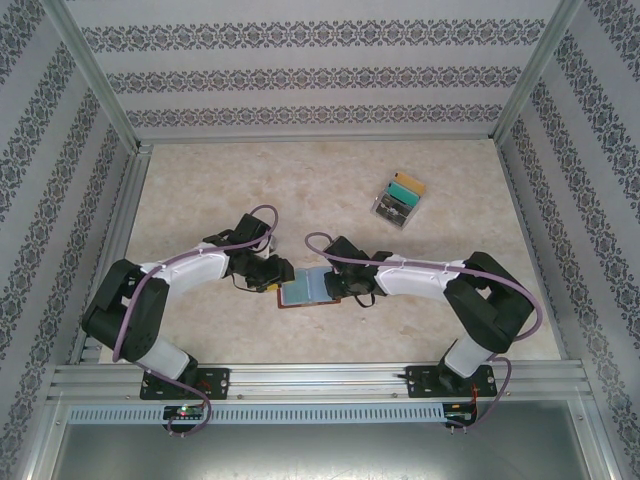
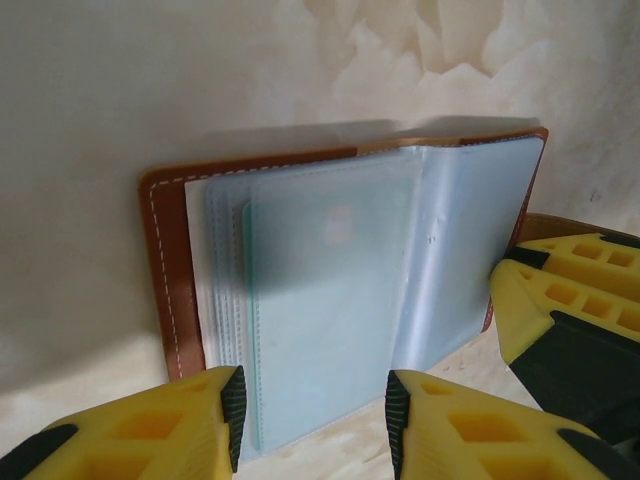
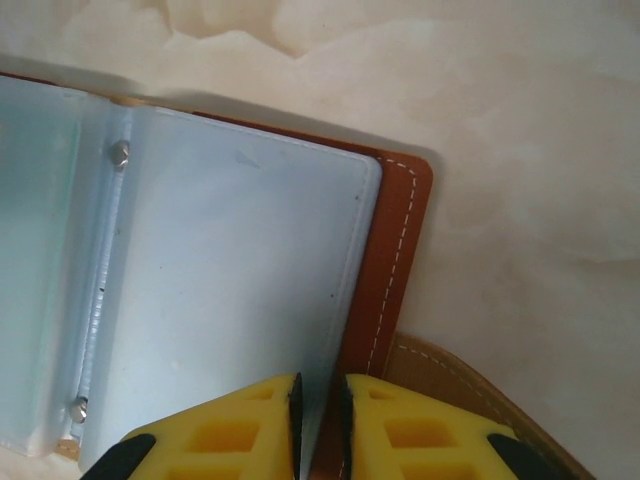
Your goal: Take the credit cards out of the card holder
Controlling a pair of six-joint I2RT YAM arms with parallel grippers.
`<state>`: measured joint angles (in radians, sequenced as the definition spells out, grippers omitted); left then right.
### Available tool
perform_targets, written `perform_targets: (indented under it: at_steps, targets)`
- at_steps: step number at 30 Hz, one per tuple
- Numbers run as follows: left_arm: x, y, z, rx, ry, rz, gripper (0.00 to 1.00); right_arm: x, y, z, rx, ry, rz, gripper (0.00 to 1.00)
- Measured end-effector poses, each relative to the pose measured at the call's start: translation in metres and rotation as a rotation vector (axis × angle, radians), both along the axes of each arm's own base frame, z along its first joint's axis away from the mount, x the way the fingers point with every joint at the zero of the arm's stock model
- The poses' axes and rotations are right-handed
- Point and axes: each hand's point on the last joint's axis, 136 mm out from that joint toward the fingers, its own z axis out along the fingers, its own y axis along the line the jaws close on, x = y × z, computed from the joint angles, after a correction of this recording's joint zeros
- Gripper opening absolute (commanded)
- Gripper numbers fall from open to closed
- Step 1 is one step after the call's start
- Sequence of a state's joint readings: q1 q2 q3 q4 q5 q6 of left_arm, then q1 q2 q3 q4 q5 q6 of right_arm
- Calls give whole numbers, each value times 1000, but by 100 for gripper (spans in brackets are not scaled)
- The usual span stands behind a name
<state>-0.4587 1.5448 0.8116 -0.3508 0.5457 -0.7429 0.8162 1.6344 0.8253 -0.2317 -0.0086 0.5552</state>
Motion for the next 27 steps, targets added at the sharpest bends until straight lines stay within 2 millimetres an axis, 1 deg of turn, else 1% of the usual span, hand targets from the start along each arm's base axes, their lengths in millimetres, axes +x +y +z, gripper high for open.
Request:
perform_targets:
  at_steps: [7,12,14,27]
  targets:
    - [2,-3,-5,0,0,-6,43,2,6,0,22,-6,-14,21]
    - [-1,-4,-13,11,22,-13,43,1,11,0,30,-12,-10,21]
    - [-1,-4,-13,11,22,-13,45,2,11,0,31,-11,-16,21]
    - [-1,2,-13,40,3,0,44,2,11,-1,33,-7,-24,21]
